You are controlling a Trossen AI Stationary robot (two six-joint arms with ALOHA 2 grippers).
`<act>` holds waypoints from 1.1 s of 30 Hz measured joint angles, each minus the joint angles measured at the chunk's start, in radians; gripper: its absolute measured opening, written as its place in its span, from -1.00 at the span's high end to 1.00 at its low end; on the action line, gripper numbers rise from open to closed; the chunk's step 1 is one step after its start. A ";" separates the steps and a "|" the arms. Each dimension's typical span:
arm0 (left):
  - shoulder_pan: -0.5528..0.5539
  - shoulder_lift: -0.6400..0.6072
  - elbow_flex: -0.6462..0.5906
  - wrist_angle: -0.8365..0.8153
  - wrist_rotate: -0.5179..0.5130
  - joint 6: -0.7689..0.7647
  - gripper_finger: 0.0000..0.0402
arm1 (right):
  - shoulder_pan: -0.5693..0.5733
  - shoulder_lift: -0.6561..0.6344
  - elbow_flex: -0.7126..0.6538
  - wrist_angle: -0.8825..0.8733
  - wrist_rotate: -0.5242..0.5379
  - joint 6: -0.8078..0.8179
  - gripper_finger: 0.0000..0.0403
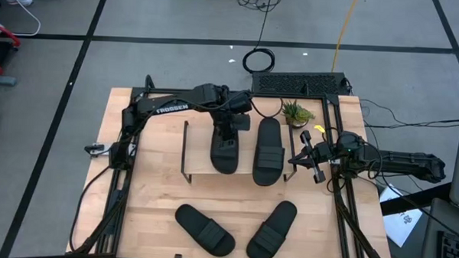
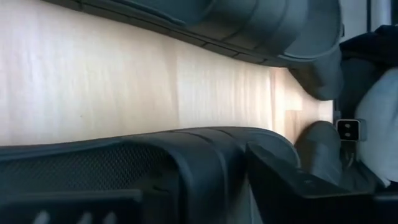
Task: Pick and place slides into the shelf
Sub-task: Put the black slide on the shelf
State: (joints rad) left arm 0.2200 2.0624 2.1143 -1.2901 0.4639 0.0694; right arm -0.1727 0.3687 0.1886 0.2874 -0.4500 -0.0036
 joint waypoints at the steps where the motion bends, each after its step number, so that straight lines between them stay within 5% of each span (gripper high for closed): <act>1: 0.000 0.000 0.000 0.002 -0.006 -0.006 0.20 | 0.000 0.000 0.000 0.000 0.000 0.000 1.00; 9: -0.002 0.000 -0.001 0.003 -0.039 -0.030 -0.04 | 0.000 0.000 0.000 0.000 0.000 0.002 1.00; 33: -0.037 0.001 -0.001 -0.025 -0.073 -0.050 -0.04 | 0.000 0.000 0.000 -0.001 0.000 0.009 1.00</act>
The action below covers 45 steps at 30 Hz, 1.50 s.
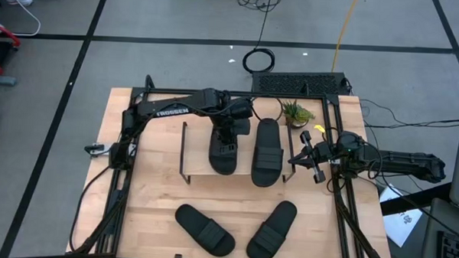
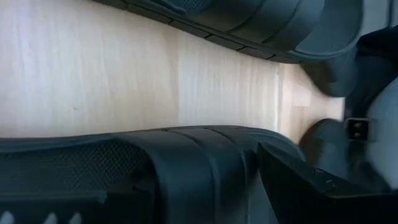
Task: Pick and place slides into the shelf
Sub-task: Put the black slide on the shelf
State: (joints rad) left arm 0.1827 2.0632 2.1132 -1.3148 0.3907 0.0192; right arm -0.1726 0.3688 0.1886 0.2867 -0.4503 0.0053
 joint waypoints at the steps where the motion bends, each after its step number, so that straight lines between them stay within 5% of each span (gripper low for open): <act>1: -0.002 0.000 0.000 0.000 -0.023 0.010 -0.04 | 0.000 0.000 0.000 0.000 0.000 0.001 1.00; 13: -0.011 -0.001 0.000 0.007 -0.089 0.102 -0.05 | 0.000 0.000 0.000 0.000 0.000 0.009 1.00; 27: 0.037 -0.001 0.000 0.020 -0.043 -0.051 -0.05 | 0.000 0.000 0.000 0.000 0.000 0.009 1.00; 38: 0.055 0.002 -0.002 -0.010 0.172 -0.164 -0.02 | 0.000 0.000 0.000 0.000 0.000 0.009 1.00; 45: 0.046 0.002 -0.002 -0.029 0.221 -0.112 0.22 | 0.000 0.000 0.000 0.000 0.000 0.009 1.00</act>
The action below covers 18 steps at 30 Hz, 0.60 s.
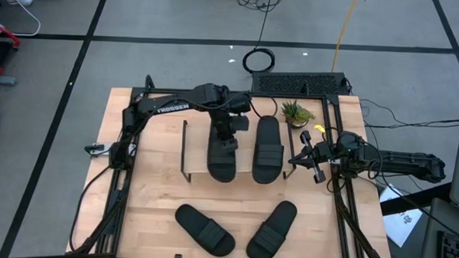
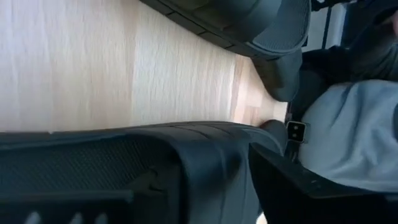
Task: Pick and place slides into the shelf
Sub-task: Put the black slide on the shelf
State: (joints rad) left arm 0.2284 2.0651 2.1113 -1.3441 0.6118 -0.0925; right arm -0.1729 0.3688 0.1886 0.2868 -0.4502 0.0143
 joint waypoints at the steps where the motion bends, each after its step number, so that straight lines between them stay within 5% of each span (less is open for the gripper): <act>1: -0.003 0.000 0.000 0.000 -0.015 0.019 0.25 | 0.000 0.000 0.000 0.000 0.000 0.000 1.00; 9: -0.028 -0.004 0.003 0.006 -0.115 0.118 0.22 | 0.000 0.000 0.000 0.000 0.000 0.000 1.00; 18: -0.033 -0.004 0.003 0.002 -0.145 0.105 -0.40 | 0.000 0.000 0.000 0.000 0.000 0.005 1.00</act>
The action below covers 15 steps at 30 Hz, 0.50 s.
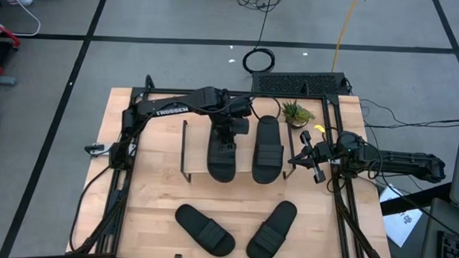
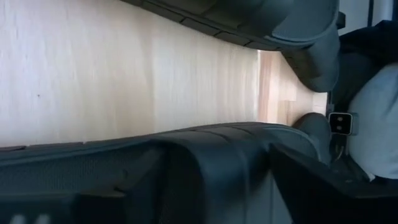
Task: Pick and place slides into the shelf
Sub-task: Put the black slide on the shelf, then adjust the black slide from the shelf
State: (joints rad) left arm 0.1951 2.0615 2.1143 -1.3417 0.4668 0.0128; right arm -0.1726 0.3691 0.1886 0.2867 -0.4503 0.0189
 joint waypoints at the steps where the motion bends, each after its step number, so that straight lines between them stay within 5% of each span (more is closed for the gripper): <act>1: 0.000 0.000 0.000 -0.001 0.002 0.000 -0.48 | 0.000 0.000 0.000 0.000 0.000 0.000 1.00; 8: 0.014 0.001 -0.002 -0.051 0.088 0.006 -0.89 | 0.000 0.000 0.000 0.000 0.000 0.000 1.00; 15: 0.045 0.001 -0.002 -0.048 0.151 0.006 -0.94 | 0.000 0.000 0.000 0.000 0.000 0.000 1.00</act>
State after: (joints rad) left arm 0.2397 2.0628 2.1128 -1.3899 0.6177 0.0191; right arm -0.1726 0.3691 0.1886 0.2867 -0.4503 0.0185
